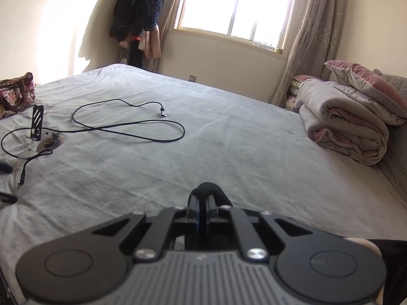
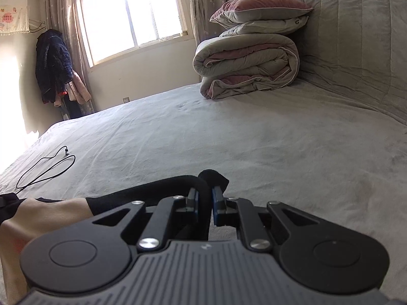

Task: Fold clothes
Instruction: 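Lower the garment with the right gripper while the left gripper approaches its black fabric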

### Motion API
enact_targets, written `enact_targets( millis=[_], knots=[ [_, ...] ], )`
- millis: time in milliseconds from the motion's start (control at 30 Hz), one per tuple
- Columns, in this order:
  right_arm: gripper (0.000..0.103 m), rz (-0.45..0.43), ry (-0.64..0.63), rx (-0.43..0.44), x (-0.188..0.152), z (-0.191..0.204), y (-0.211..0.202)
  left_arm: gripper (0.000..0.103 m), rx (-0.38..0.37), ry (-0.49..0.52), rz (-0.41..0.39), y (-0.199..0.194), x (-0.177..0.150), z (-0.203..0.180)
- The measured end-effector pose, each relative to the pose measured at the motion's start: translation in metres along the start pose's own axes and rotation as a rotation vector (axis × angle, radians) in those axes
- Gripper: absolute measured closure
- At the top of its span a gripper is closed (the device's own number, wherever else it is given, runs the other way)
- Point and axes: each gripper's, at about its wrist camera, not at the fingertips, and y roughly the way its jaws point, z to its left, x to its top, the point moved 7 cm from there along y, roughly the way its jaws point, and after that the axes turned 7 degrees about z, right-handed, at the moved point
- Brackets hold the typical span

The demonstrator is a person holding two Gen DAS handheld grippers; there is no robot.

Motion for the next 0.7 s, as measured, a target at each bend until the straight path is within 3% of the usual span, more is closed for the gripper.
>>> enact_targets(
  millis=[200, 433, 533, 600, 667, 700],
  knots=[
    [0.091, 0.015, 0.000, -0.038, 0.011, -0.011, 0.037, 0.099, 0.029, 0.093, -0.046, 0.034, 0.018, -0.031],
    [0.090, 0.086, -0.039, -0.056, 0.001, -0.009, 0.077, 0.097, 0.060, 0.136, 0.004, 0.070, 0.006, -0.040],
    [0.083, 0.126, -0.027, -0.043, -0.008, -0.008, 0.081, 0.093, 0.050, 0.145, 0.020, 0.070, -0.002, -0.040],
    [0.080, 0.141, -0.010, -0.028, -0.010, -0.009, 0.078, 0.081, 0.040, 0.145, 0.031, 0.066, -0.005, -0.039],
    [0.060, 0.146, 0.000, -0.009, -0.009, -0.009, 0.071, 0.070, 0.031, 0.130, 0.046, 0.058, -0.009, -0.034],
    [0.057, 0.145, 0.003, 0.001, -0.008, -0.009, 0.066, 0.068, 0.025, 0.117, 0.054, 0.054, -0.011, -0.031]
  ],
)
